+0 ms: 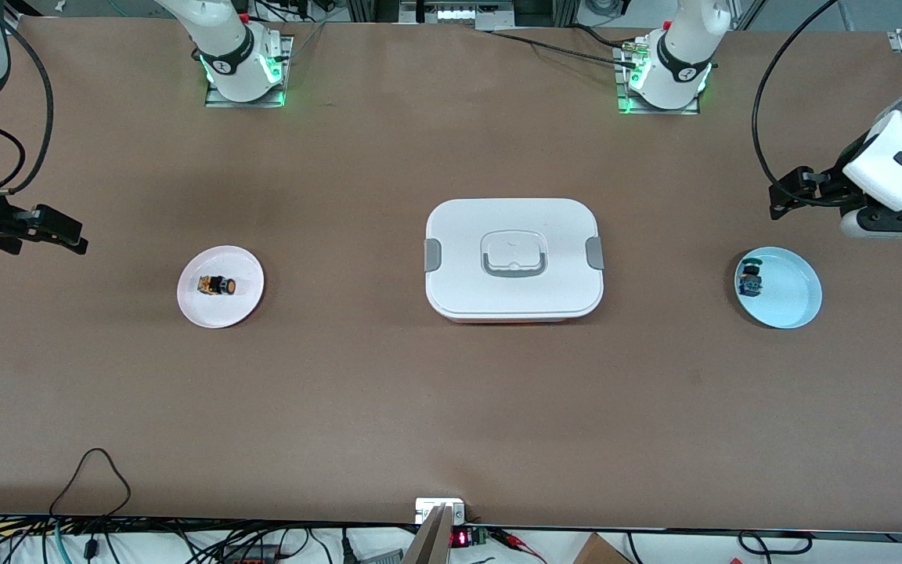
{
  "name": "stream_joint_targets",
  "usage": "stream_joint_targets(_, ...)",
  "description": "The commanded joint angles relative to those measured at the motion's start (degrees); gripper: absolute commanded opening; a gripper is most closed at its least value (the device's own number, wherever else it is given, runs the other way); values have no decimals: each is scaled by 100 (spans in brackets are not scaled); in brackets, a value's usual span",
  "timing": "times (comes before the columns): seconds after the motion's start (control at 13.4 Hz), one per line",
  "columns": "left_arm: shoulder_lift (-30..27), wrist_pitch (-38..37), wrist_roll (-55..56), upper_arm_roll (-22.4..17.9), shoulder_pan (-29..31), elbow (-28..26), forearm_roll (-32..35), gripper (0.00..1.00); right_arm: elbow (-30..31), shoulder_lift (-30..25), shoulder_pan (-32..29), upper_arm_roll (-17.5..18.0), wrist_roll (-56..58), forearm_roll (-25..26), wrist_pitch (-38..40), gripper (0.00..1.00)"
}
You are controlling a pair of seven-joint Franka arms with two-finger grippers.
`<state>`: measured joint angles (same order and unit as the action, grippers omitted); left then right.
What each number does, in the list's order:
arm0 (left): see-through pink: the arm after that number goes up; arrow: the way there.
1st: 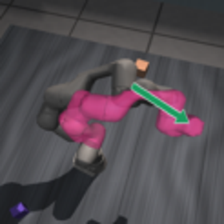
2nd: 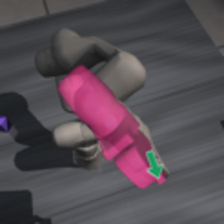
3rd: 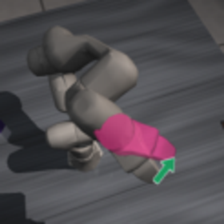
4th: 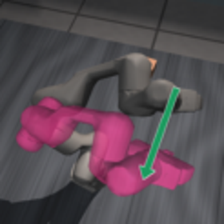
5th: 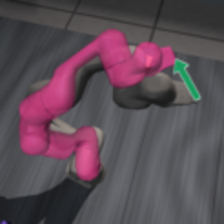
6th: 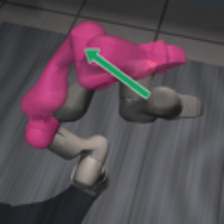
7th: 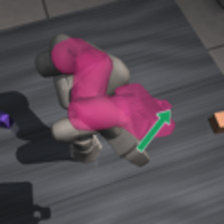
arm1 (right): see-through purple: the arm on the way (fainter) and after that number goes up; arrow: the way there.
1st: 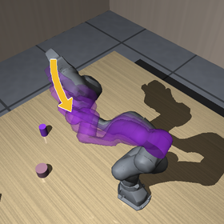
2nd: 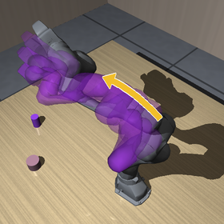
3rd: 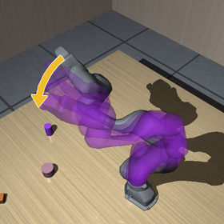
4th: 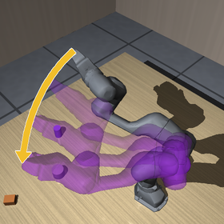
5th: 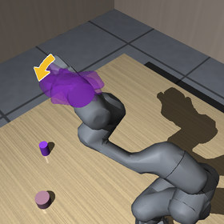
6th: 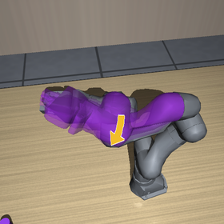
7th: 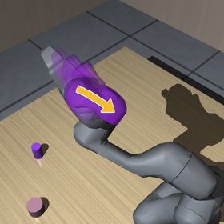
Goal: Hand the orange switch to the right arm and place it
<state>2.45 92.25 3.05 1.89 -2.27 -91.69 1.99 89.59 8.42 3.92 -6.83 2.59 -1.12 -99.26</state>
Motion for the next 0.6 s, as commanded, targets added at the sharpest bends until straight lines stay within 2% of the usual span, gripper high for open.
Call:
stream_joint_targets(0.0,-69,-93,29,-40,7,46,30,100,881,-559,-49,33,-110,42,-434,100)
stream_joint_targets(0.15,-69,-119,29,-48,16,46,30,100,912,-640,-40,42,-145,42,-262,100)
stream_joint_targets(0.37,-69,-225,29,-40,7,54,30,100,544,-640,-58,33,-66,33,309,100)
stream_joint_targets(0.52,-69,-251,21,-48,33,46,30,100,358,-631,-40,50,-31,51,408,100)
